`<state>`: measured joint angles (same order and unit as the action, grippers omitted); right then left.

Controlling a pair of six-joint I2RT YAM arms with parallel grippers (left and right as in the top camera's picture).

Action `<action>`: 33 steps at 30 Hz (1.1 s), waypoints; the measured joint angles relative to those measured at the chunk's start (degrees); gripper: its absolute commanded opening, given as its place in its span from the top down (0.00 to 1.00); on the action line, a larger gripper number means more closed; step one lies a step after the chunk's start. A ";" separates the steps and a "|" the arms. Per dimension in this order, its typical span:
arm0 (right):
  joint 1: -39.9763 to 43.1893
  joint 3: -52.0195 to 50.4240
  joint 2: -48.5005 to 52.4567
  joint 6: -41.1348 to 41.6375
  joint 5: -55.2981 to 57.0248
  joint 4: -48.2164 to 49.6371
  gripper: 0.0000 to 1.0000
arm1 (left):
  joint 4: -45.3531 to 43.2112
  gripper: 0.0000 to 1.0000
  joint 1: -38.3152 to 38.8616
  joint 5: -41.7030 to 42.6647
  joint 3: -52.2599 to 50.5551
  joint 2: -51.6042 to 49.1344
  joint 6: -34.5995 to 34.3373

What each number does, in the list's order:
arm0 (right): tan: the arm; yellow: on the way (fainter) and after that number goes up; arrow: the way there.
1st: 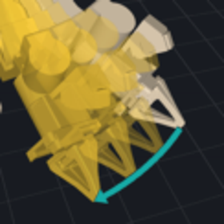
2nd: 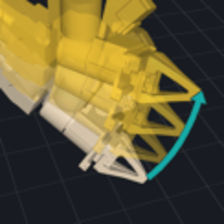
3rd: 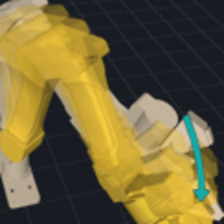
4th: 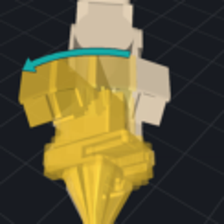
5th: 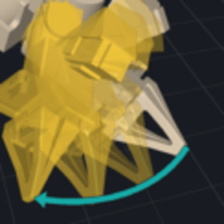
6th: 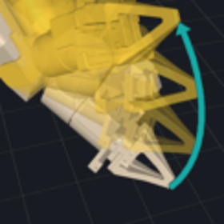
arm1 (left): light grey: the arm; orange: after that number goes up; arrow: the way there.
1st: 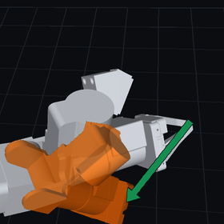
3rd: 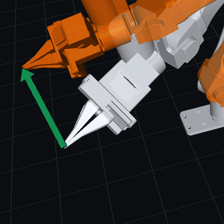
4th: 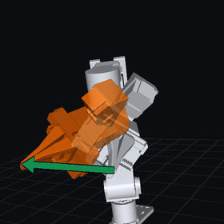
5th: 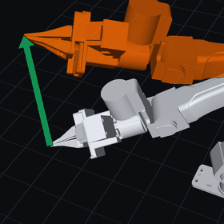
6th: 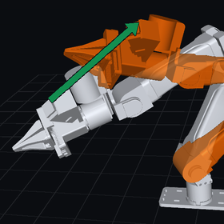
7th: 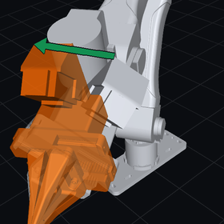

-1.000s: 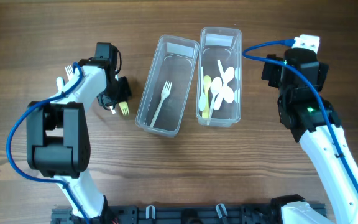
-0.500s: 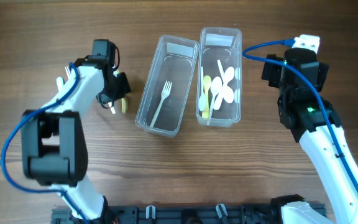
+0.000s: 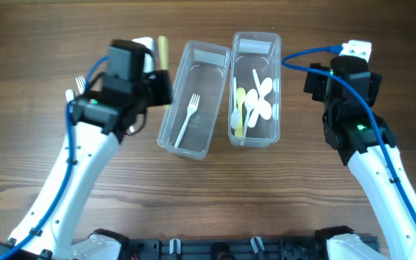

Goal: Pack container

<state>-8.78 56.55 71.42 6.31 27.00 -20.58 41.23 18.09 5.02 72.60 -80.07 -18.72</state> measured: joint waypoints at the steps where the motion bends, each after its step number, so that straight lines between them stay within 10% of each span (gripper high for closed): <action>1: 0.00 0.00 0.00 0.00 0.02 0.00 0.00 | 0.02 0.96 1.70 0.00 0.00 -0.20 0.00; 6: 0.00 0.00 0.00 0.00 0.00 0.00 0.00 | -0.17 0.96 6.62 -0.70 0.00 -4.24 0.00; 7: -0.02 0.00 -0.02 0.00 0.00 0.00 0.00 | -0.22 0.85 7.02 -0.70 0.00 -5.64 0.00; 8: 0.00 0.00 0.00 0.00 0.00 0.00 0.00 | -0.24 0.48 7.28 -0.72 0.00 -7.08 0.00; 9: -0.02 0.00 0.00 0.00 0.00 0.00 0.00 | -0.42 0.42 7.43 -0.83 0.00 -8.72 -0.07; 20: -0.02 0.00 0.00 0.00 0.00 0.00 0.00 | -4.76 0.38 6.12 -5.38 0.00 -3.08 0.92; 33: 0.00 0.00 0.00 0.00 0.00 0.02 0.00 | 1.53 0.27 -12.94 -11.67 0.11 -2.58 1.09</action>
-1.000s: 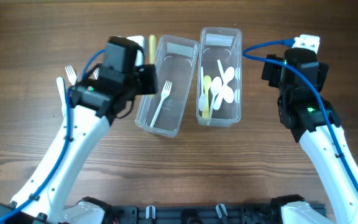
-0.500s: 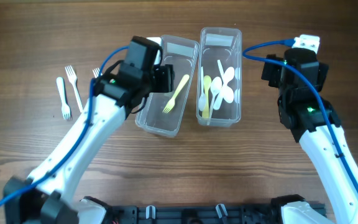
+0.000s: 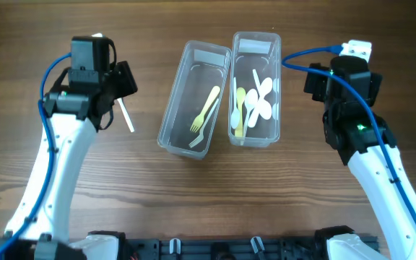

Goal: Pack container

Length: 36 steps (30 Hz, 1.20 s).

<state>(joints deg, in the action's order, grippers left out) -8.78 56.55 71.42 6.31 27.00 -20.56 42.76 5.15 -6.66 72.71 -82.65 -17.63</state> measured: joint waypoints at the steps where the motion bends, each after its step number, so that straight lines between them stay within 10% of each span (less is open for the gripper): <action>1: -0.02 0.00 0.00 0.00 0.02 -0.02 0.00 | -1.03 0.27 -1.31 -0.04 0.00 -2.47 0.20; 15: 0.00 0.00 -0.02 0.00 0.02 0.00 0.00 | -10.25 0.48 -4.59 -0.13 0.44 -32.06 -2.54; 19: 0.00 0.00 0.00 0.00 0.00 -0.02 0.00 | -10.27 0.96 -4.81 -0.79 0.55 -32.44 -3.23; 36: -0.02 0.00 0.00 0.00 0.00 -0.02 0.00 | -5.73 0.96 -4.87 4.63 3.17 -18.34 -3.06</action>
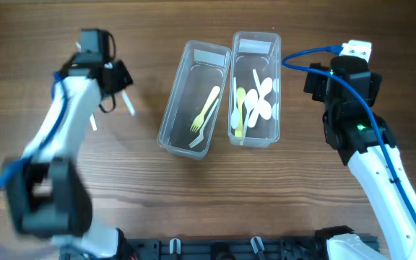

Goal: Pack container

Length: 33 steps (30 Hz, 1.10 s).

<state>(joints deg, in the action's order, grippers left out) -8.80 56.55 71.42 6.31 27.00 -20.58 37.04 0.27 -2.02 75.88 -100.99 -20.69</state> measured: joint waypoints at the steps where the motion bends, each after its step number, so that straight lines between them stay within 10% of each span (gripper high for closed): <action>1: 0.02 0.00 0.00 0.00 0.02 -0.02 0.00 | 0.00 0.96 0.46 1.60 0.61 5.20 0.70; 7: 0.02 0.00 0.00 0.00 0.02 0.00 0.00 | 0.85 0.96 9.53 9.33 3.41 22.88 10.19; 15: 0.02 0.00 0.00 0.00 0.02 0.00 0.00 | 4.42 0.95 19.06 11.15 2.58 13.79 18.38; 19: 0.02 0.00 -0.02 0.00 0.00 0.00 0.00 | 3.76 0.69 20.41 11.19 2.29 7.13 18.99; 21: 0.02 0.00 0.00 0.00 0.00 0.00 0.00 | 2.97 0.19 20.74 11.37 2.21 4.39 19.30; 26: 0.00 0.00 0.00 0.00 0.02 0.00 0.00 | 0.70 0.00 20.74 11.61 2.05 3.06 17.14; 33: 0.00 0.00 0.00 0.00 0.00 0.00 0.00 | 1.18 0.00 14.43 12.02 2.95 11.37 15.08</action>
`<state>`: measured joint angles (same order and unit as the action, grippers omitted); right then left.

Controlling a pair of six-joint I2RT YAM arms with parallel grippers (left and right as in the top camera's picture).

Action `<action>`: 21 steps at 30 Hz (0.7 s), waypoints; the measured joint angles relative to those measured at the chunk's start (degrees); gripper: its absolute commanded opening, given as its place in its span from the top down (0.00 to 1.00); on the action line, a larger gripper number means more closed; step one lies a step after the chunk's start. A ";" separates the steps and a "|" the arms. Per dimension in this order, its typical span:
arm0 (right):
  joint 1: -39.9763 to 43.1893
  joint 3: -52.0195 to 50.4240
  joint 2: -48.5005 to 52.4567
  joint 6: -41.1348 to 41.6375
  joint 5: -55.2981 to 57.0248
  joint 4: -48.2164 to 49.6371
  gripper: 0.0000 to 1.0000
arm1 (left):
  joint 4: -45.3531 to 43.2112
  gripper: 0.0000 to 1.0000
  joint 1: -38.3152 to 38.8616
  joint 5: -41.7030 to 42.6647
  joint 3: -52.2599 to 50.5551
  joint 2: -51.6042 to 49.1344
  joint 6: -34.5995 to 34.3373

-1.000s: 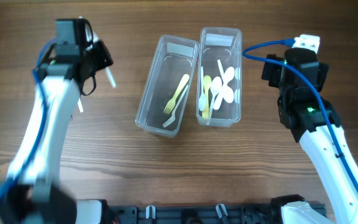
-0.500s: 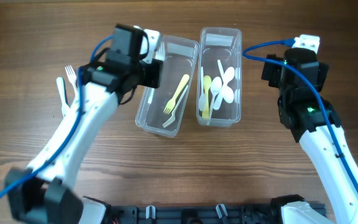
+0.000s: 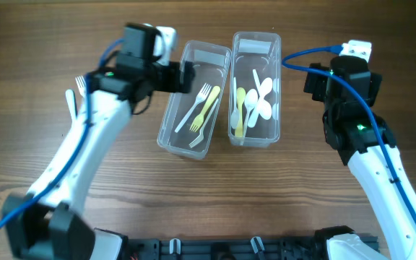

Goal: Pack container

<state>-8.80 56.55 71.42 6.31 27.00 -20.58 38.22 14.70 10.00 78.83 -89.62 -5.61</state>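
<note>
The left clear container (image 3: 170, 123) holds a yellow fork (image 3: 209, 107) and two white forks, one (image 3: 196, 114) slanting beside the yellow one and one (image 3: 201, 136) nearer the front. My left gripper (image 3: 186, 75) hovers at that container's far left rim, apparently open, with nothing in it. The right clear container (image 3: 277, 108) holds white and yellow spoons (image 3: 260, 101). Another white fork (image 3: 74, 95) lies on the table at the left. My right gripper (image 3: 313, 82) stays to the right of the spoon container; its fingers are not clear.
The wooden table (image 3: 215, 195) carries the two containers side by side at the back middle. My left arm (image 3: 85, 152) stretches diagonally across the left half, partly covering the loose fork. A blue cable (image 3: 305, 52) loops above the right arm.
My left gripper has gone from the far left of the table to the left container's rim. The white fork that lay by it there is gone, and a second white fork lies in the container.
At first my left gripper held a yellow fork beside the left container, which held one white fork. Then the yellow fork lay inside and the gripper was at the left over a white fork. Now that container holds three forks. The right arm never moved.
</note>
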 measured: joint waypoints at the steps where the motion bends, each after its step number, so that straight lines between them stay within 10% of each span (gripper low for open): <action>1: 0.02 0.00 0.00 0.00 0.00 0.00 0.00 | 1.16 0.00 -1.86 -0.13 0.33 2.03 -0.57; 21: 0.00 0.00 0.00 0.00 0.00 0.00 0.00 | 7.13 0.00 -21.46 -13.88 1.44 -7.85 -12.83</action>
<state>-8.80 56.55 71.42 6.31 27.00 -20.58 45.34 -6.76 -3.88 80.27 -97.47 -18.44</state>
